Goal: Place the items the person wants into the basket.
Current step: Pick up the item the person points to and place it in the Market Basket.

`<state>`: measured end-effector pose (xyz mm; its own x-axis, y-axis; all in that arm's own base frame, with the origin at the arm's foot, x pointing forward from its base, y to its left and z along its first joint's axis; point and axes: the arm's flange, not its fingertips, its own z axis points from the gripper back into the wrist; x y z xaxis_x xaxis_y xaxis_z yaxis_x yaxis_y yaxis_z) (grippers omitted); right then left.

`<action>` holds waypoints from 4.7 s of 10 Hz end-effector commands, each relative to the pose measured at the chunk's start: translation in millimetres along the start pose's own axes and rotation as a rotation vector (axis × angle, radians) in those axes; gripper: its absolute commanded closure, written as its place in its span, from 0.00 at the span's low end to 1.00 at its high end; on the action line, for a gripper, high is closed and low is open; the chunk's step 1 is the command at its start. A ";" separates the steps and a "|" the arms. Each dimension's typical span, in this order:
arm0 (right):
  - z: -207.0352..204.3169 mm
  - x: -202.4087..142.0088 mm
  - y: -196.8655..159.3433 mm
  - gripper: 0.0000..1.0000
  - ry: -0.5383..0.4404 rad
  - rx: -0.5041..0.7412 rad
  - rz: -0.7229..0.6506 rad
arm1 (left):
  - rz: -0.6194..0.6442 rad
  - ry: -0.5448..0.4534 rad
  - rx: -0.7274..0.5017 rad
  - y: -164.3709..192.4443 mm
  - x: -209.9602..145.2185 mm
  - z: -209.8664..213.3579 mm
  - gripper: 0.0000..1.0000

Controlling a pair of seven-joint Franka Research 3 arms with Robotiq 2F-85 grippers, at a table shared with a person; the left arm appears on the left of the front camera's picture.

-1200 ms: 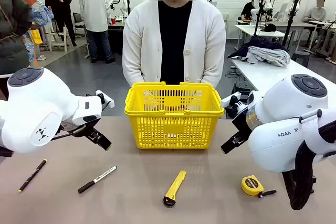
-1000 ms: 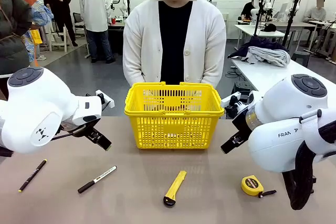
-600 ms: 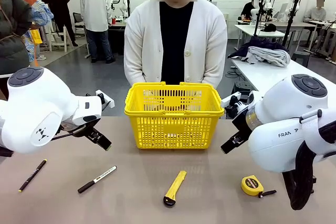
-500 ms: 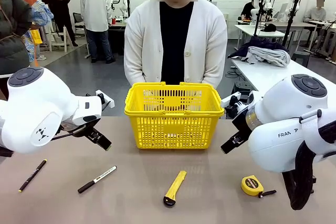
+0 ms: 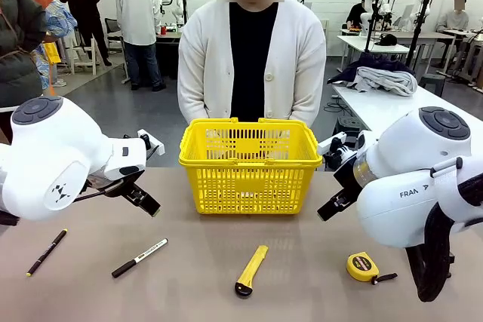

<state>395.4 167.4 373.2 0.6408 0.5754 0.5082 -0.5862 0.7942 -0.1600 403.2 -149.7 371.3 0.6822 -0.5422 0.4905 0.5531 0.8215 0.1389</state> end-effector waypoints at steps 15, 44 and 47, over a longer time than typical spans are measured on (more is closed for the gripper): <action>269.8 8.9 -18.1 0.00 -0.028 -0.174 -0.095 | -0.048 0.009 0.110 44.8 81.0 233.9 0.00; 322.3 -210.4 -175.6 0.00 -0.359 0.330 -0.135 | -0.014 -0.241 -0.340 229.6 -103.7 317.2 0.00; 322.3 -210.4 -175.6 0.00 -0.359 0.330 -0.135 | -0.014 -0.241 -0.340 229.6 -103.7 317.2 0.00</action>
<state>199.9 -157.5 565.6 0.5607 0.3249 0.7616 -0.6627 0.7275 0.1775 308.4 148.5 623.9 0.5685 -0.4642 0.6792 0.7156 0.6863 -0.1299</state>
